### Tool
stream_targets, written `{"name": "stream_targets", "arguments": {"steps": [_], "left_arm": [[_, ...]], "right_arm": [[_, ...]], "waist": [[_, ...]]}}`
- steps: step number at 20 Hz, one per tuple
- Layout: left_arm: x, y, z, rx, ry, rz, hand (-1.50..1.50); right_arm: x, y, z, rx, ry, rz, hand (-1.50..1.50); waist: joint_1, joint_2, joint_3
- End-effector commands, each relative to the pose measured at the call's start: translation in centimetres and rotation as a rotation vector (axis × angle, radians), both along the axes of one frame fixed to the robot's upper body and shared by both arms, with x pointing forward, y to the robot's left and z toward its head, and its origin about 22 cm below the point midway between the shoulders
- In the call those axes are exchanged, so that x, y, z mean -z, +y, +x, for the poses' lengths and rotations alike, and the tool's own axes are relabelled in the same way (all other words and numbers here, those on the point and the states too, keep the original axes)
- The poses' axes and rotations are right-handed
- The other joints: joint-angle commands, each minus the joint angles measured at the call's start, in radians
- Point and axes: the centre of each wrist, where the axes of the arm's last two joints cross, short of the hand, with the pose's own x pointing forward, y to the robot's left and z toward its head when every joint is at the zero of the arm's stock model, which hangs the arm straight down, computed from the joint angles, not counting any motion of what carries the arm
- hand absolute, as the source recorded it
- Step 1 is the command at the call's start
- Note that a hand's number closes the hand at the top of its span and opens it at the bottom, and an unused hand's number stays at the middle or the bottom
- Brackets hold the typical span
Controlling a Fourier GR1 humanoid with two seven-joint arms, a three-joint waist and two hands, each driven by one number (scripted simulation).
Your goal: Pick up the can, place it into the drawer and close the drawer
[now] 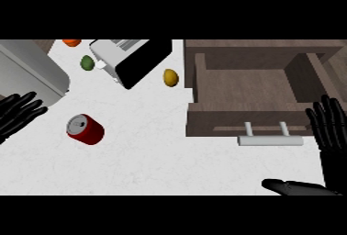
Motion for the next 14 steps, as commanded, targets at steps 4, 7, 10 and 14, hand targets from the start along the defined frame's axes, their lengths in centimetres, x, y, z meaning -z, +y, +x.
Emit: {"name": "stream_targets", "arguments": {"steps": [4,7,10,14], "left_arm": [[0.6,-0.2,-0.7,-0.024,0.051,-0.004,-1.5],[-0.5,2.5,0.6,-0.058,0.073,0.015,-1.5],[-0.1,0.6,2.7,-0.051,0.063,0.018,-1.5],[2.9,0.2,2.4,-0.06,0.076,0.034,-1.5]], "right_arm": [[1.1,-0.8,-0.1,0.004,0.0,0.01,-1.5],[1.2,-3.2,-2.3,-0.001,0.019,-0.007,-1.5],[2.5,-2.2,-2.2,-0.006,0.012,-0.007,-1.5],[0.6,-2.7,-2.3,-0.006,0.004,0.004,-1.5]], "waist": [[0.005,-0.001,0.0],[-0.001,0.0,0.0],[-0.004,0.0,0.0],[-0.001,0.0,0.0]]}}
